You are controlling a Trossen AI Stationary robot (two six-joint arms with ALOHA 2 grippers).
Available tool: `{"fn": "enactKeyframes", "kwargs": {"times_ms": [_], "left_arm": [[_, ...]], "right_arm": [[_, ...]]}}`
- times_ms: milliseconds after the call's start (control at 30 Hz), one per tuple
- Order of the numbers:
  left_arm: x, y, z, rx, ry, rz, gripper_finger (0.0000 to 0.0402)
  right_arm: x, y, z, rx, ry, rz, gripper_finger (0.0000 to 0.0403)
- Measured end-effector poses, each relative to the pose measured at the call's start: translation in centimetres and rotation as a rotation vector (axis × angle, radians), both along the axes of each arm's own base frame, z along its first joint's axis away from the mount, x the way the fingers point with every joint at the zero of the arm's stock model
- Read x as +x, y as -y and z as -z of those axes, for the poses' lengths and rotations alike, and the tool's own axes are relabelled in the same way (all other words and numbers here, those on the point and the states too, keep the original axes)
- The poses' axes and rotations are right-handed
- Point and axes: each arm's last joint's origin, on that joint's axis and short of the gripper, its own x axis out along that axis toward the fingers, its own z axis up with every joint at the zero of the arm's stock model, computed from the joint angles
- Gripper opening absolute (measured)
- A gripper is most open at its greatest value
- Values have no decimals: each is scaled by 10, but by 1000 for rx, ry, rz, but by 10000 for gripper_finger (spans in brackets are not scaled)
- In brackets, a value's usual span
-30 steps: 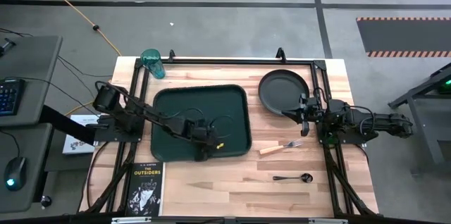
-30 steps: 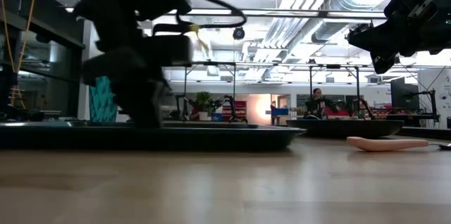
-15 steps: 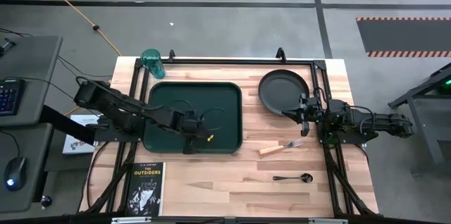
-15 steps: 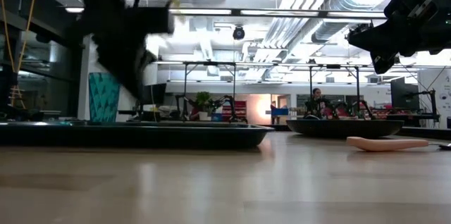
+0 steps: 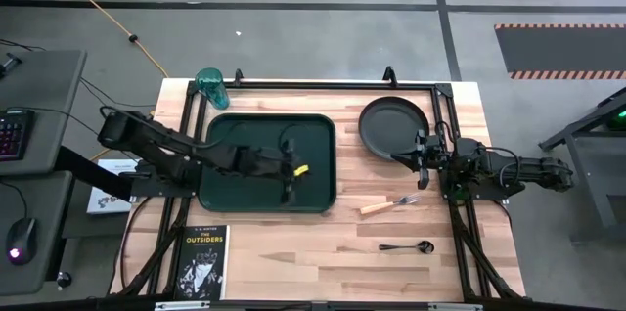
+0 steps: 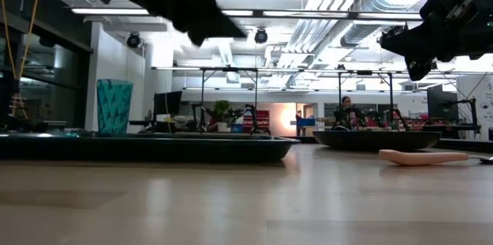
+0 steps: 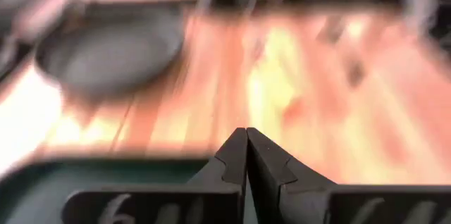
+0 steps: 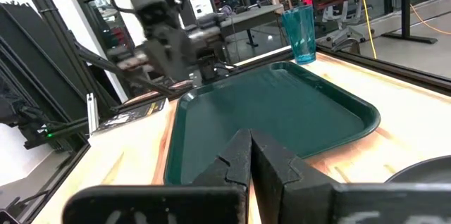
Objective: Pick and place plate/cup/fork/spoon on tray
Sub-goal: Put the blue cup on the black tray
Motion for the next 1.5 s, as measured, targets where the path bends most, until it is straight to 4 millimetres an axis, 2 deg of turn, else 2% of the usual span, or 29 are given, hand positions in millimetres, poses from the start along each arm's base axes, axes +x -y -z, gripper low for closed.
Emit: {"fn": "enactKeyframes", "kwargs": {"times_ms": [67, 167, 300, 367, 467, 633, 733, 833, 967, 1133, 1267, 1500], "left_arm": [[-6, -1, 6, 0, 99, 16, 0], [-25, -18, 11, -5, 104, -62, 0], [-58, -37, -21, -23, 203, -128, 0], [-76, -42, -39, 5, 262, -141, 0], [-100, -45, -53, 12, 322, -160, 0], [-125, -48, -47, 53, 377, -212, 0], [-133, -56, -40, 98, 367, -397, 0], [-137, -68, -39, 132, 312, -622, 1], [-138, -86, -55, 183, 176, -783, 21], [-137, -121, -82, 190, -64, -968, 72], [-137, -155, -96, 151, -289, -1116, 122], [-140, -207, -102, 26, -589, -1244, 189]], "right_arm": [[0, 0, 0, 0, 0, 0, 0], [0, 0, 0, 0, 0, 0, 0], [0, 0, 0, 0, 1, 0, 0], [0, 0, 0, 0, 0, 0, 0], [0, 0, 0, 0, 0, 0, 0], [0, 0, 0, 0, 0, 0, 0], [0, 0, 0, 0, 0, 0, 0], [0, 0, 0, 0, 0, 0, 0], [0, 0, 0, 0, 0, 0, 0], [0, 0, 0, 0, 0, 1, 0], [0, 0, 0, 0, 0, 0, 0], [0, 0, 0, 0, 0, 0, 0]]}}
